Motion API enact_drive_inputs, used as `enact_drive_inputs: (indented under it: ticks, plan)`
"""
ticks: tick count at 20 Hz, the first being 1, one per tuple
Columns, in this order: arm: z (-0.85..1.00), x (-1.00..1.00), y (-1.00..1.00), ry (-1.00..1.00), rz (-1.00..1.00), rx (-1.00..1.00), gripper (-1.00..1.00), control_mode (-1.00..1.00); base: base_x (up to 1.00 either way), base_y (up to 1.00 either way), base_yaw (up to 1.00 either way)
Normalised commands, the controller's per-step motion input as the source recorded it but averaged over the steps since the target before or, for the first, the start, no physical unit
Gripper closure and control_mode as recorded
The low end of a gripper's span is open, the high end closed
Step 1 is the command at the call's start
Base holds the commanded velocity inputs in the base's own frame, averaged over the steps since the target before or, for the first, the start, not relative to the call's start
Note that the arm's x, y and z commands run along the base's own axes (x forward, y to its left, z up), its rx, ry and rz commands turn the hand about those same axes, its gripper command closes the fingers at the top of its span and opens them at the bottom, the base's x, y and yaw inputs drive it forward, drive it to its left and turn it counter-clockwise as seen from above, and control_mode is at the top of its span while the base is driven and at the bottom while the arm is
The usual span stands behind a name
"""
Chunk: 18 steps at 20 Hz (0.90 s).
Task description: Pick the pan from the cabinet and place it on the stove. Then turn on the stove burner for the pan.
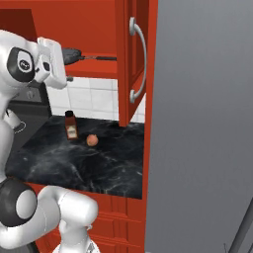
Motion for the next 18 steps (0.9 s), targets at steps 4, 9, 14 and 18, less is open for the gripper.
enact_drive_inputs:
  ticks: [4,9,14,18]
  plan:
    - [0.2,0.19,0.0,-0.06,-0.01,-0.01,-1.0,-1.0,0.0,0.0,0.0]
    - [0.04,0.03,0.0,0.0,0.0,0.0,-1.0,-1.0,0.0,0.0,0.0]
    - [0.0,0.29,0.03,0.04,-0.03,0.0,-1.0,-1.0,0.0,0.0,0.0]
    - [0.0,0.5,0.02,0.05,-0.04,0.0,-1.0,-1.0,0.0,0.0,0.0]
